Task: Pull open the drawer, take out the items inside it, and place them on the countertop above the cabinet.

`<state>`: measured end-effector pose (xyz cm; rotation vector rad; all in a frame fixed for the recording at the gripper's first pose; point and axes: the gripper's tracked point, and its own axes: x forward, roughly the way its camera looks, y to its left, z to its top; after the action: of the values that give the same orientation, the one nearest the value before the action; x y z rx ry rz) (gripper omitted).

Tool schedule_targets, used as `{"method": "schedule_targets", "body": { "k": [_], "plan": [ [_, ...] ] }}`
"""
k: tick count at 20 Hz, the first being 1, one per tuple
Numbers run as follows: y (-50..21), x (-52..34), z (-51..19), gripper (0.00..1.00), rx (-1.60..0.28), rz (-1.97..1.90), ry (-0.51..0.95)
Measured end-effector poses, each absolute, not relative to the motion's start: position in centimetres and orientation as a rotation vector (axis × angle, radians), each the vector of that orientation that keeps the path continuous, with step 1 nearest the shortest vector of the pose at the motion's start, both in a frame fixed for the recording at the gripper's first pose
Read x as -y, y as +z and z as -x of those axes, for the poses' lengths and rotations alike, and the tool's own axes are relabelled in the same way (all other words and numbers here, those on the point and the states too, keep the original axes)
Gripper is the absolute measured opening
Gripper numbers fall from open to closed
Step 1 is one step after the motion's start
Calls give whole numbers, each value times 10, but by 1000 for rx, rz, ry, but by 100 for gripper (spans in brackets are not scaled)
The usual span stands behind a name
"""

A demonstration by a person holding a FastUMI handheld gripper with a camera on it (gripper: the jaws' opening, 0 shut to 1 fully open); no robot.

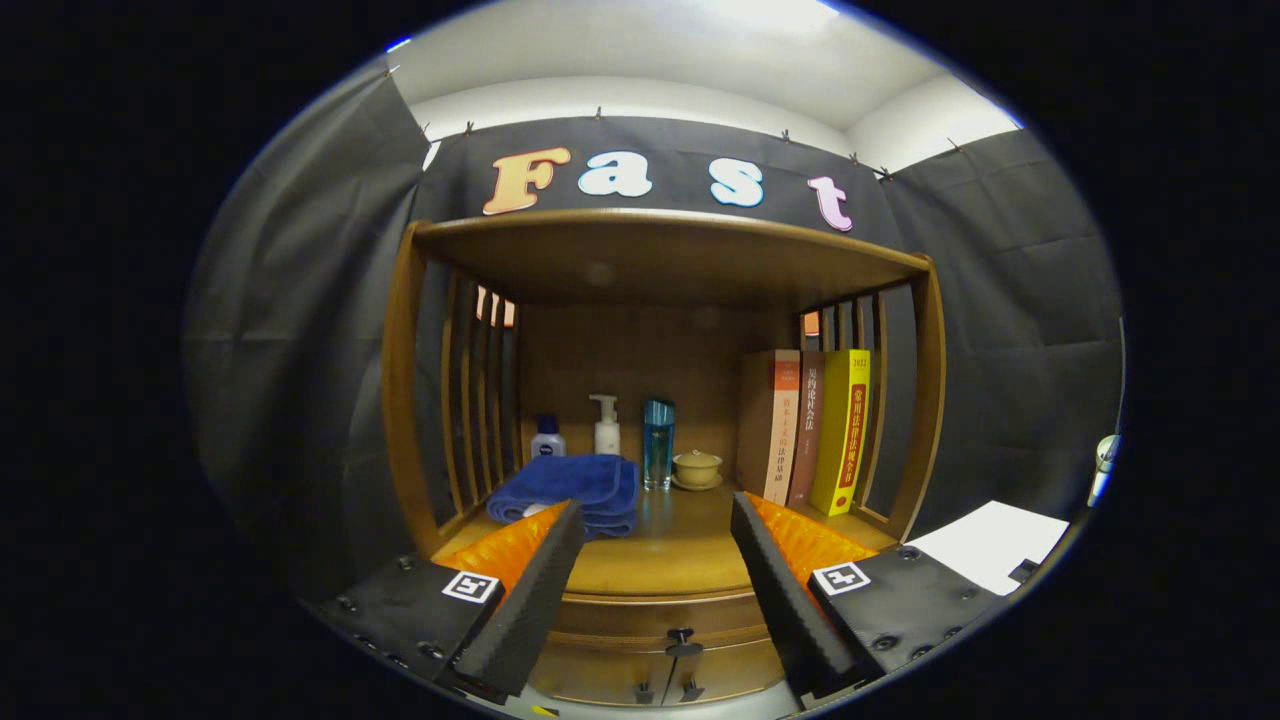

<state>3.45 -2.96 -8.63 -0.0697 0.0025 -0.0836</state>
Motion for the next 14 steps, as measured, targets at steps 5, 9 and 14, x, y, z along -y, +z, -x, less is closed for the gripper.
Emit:
{"method": "schedule_targets", "body": {
  "k": [5,9,14],
  "plan": [
    [-169,43,-45,96,-78,87,-98],
    [-225,53,-46,98,-125,77,-104],
    [-274,68,-49,97,-197,37,-116]
  ]
}}
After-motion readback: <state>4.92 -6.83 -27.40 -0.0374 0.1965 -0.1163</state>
